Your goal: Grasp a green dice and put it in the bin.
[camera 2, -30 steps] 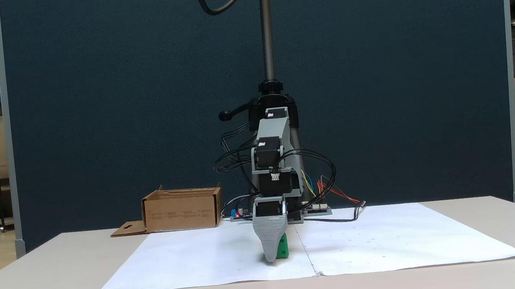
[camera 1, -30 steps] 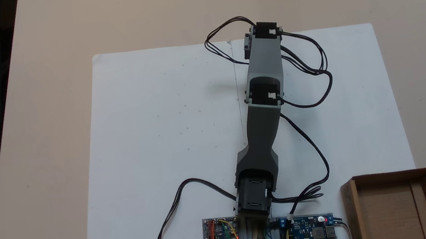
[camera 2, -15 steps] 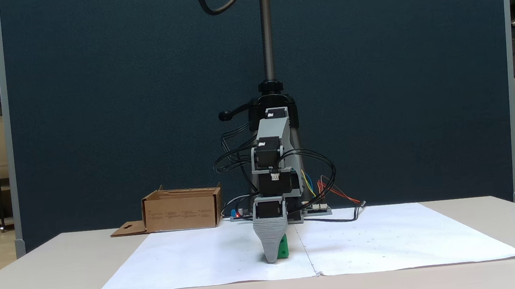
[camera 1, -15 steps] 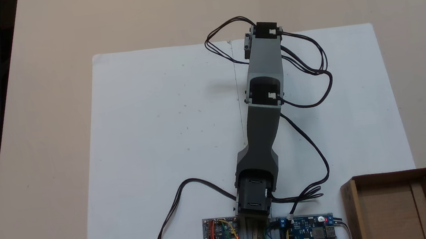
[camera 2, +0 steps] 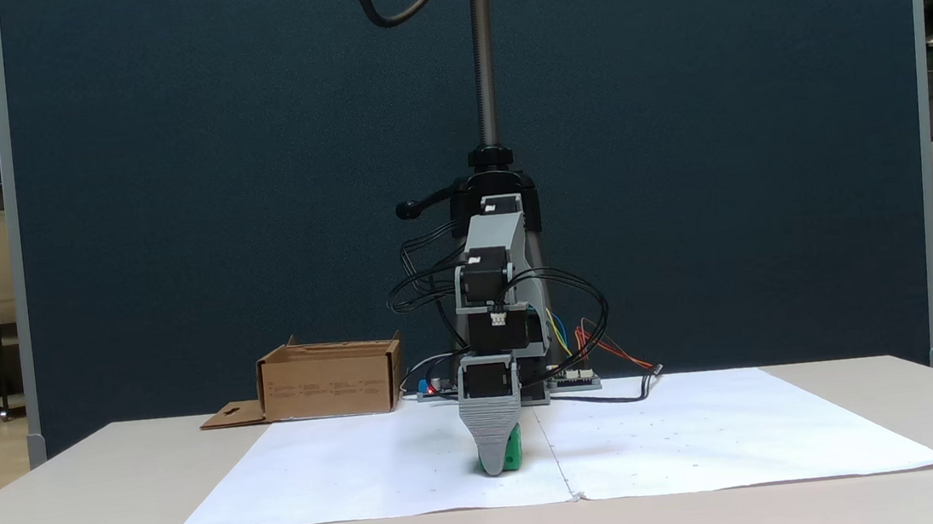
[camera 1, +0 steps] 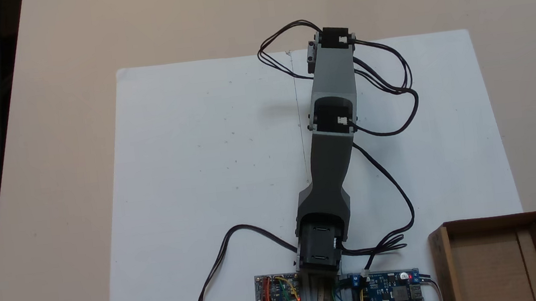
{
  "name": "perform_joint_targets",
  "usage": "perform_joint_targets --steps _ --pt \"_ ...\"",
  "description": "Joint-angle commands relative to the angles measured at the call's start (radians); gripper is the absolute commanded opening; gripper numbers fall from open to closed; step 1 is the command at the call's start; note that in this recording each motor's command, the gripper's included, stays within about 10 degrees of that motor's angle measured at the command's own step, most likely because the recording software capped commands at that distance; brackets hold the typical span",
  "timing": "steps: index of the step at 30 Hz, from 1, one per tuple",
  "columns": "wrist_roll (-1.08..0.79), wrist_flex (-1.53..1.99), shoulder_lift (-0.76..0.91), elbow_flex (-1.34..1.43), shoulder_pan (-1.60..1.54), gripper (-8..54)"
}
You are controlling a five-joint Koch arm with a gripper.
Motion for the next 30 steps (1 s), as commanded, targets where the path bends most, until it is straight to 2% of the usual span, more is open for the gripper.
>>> perform_joint_targets --steps 1,8,15,19,25,30 --pt "-0.075 -0.014 0.018 -0.005 0.014 12.1" --pt "-0.064 0.006 0.054 -0.005 0.014 12.1" --pt "-0.015 0.081 0.264 -0.005 0.005 12.1" --pt "-0.015 0.146 0.4 -0.005 -0.106 12.1" --pt "-0.002 0.161 0.433 -0.025 -0.176 12.1" --pt "-0.002 0.16 0.433 -0.109 -0.051 12.1"
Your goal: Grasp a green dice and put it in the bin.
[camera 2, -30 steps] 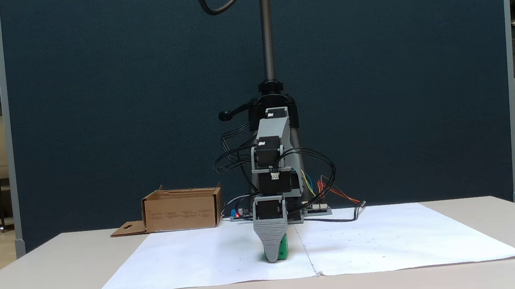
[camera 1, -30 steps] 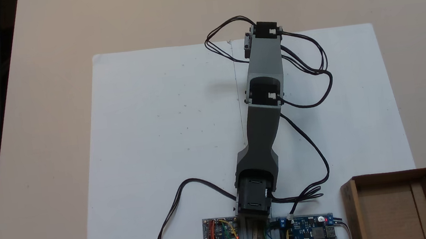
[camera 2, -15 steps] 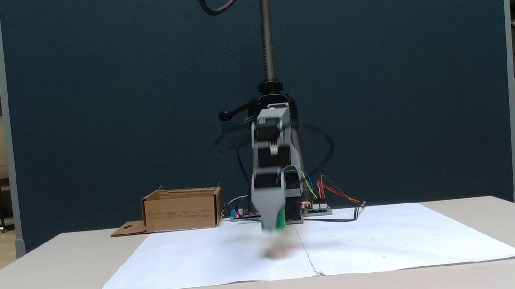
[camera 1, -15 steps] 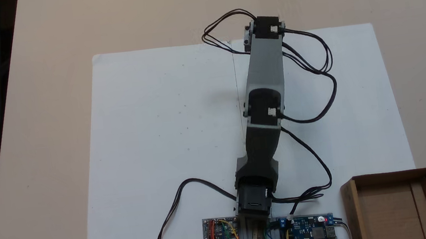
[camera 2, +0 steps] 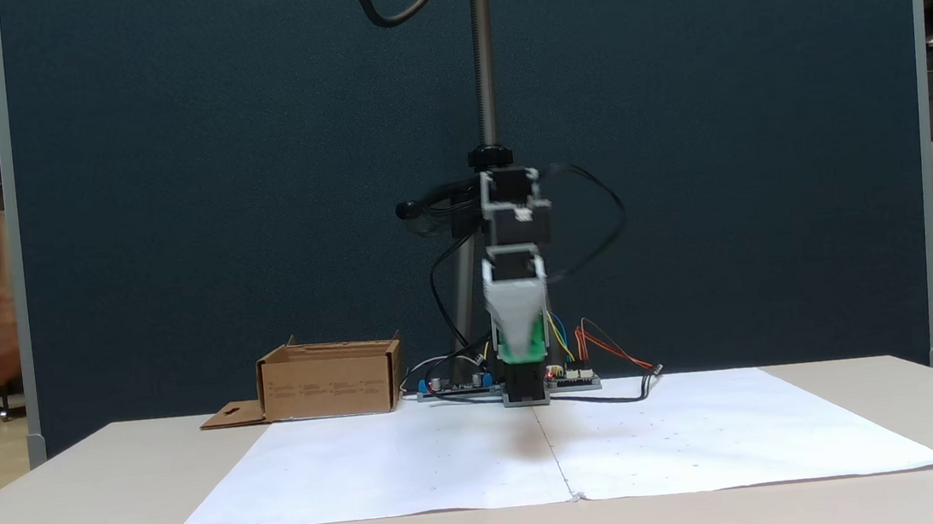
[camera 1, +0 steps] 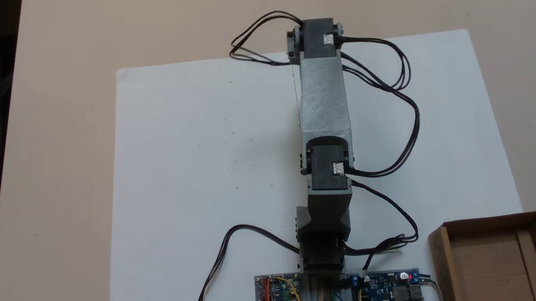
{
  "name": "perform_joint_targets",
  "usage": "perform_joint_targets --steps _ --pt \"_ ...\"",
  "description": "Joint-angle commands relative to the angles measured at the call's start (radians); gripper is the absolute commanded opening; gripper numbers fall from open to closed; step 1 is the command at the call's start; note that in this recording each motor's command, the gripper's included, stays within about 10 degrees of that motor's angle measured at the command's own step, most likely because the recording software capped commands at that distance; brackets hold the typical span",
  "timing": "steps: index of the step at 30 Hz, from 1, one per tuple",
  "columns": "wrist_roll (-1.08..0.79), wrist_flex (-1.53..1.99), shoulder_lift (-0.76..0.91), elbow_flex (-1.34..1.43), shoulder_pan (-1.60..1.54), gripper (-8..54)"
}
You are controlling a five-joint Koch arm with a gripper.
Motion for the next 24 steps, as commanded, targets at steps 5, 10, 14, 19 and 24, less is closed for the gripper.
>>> perform_joint_targets --steps 5,10,14,19,24 --pt "-0.06 0.014 0.038 -0.118 0.29 12.1" --pt "-0.149 0.051 0.038 -0.118 0.502 12.1" --pt "-0.242 0.067 0.04 -0.127 0.695 12.1" --pt "-0.321 0.161 0.048 -0.216 0.913 12.1" --pt "-0.345 0.202 0.048 -0.268 1.111 12.1"
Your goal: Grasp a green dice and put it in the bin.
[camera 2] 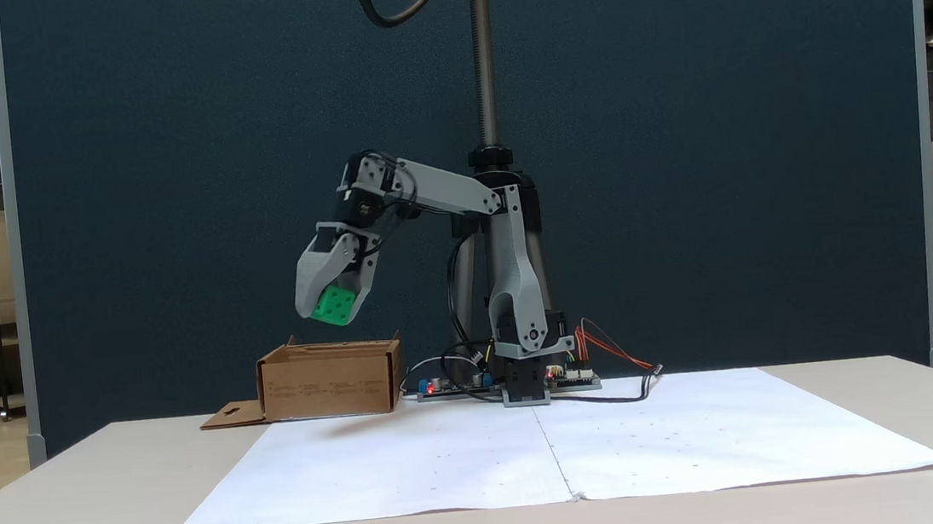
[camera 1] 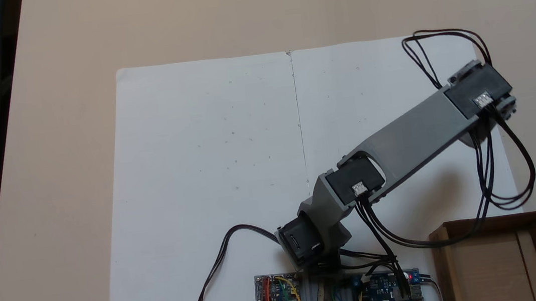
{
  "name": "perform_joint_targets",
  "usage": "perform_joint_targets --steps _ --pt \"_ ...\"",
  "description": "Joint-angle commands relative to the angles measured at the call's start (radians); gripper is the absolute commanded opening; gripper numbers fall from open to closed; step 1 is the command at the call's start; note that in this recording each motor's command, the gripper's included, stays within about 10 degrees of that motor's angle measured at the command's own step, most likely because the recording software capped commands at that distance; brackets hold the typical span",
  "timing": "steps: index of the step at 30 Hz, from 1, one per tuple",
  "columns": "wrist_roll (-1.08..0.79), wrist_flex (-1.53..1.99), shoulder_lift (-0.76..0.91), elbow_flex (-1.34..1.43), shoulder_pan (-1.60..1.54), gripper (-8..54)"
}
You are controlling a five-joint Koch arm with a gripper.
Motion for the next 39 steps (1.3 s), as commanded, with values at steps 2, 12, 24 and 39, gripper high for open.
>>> perform_joint_targets --steps 2,12,24,39 --pt "-0.094 0.057 0.049 -0.06 0.141 12.1" --pt "-0.092 0.13 -0.043 -0.23 0.491 12.1" --pt "-0.095 0.149 -0.23 -0.341 0.655 12.1" --pt "-0.095 0.195 -0.268 -0.341 0.669 12.1"
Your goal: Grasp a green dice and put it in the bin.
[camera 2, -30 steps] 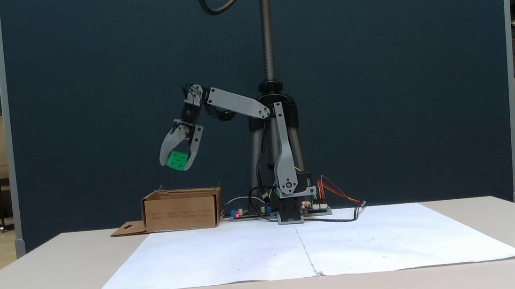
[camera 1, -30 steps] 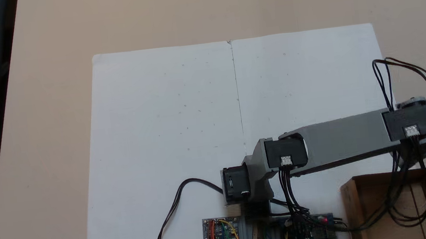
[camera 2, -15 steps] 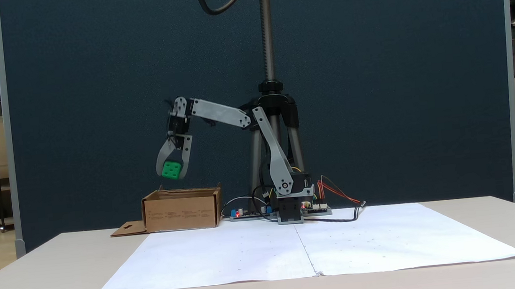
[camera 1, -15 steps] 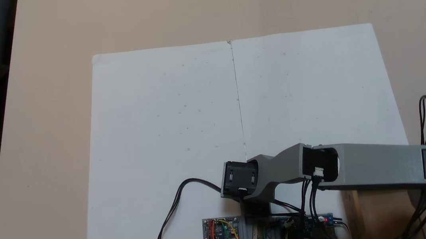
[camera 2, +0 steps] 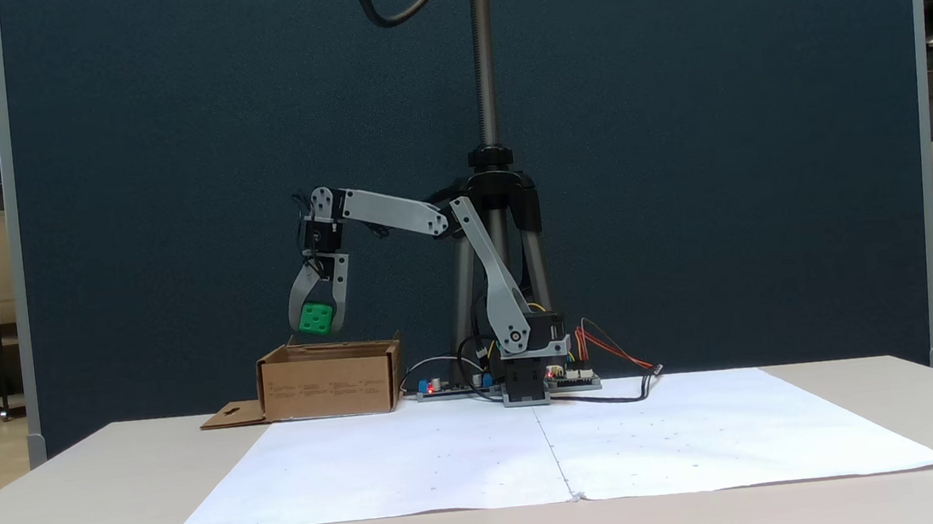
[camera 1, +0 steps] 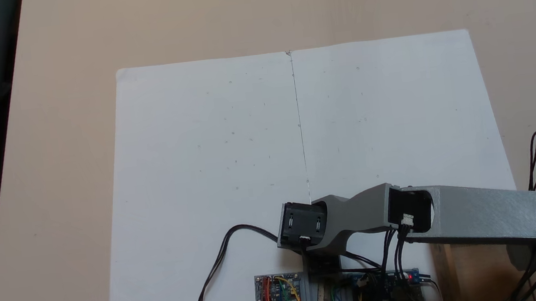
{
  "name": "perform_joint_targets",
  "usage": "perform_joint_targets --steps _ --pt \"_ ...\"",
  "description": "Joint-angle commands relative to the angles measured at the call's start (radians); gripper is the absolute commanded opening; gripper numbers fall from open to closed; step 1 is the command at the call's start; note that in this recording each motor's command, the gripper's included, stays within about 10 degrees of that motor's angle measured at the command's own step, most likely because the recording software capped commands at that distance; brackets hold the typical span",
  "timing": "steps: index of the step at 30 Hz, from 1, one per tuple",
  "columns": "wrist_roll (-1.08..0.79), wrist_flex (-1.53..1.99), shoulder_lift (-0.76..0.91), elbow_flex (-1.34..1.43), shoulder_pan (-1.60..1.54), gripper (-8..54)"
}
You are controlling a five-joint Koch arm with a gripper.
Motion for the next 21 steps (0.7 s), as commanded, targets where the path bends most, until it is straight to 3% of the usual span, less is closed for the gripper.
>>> perform_joint_targets --steps 1,3,6,12,21 --pt "-0.087 0.043 0.026 -0.049 0.017 18.7" --pt "-0.083 0.041 0.023 -0.049 0.018 32.8" --pt "-0.044 0.041 0.014 -0.048 0.02 41.8" --pt "-0.012 0.043 0.012 -0.048 0.009 43.2" --pt "0.293 0.052 0.087 -0.048 -0.11 43.2"
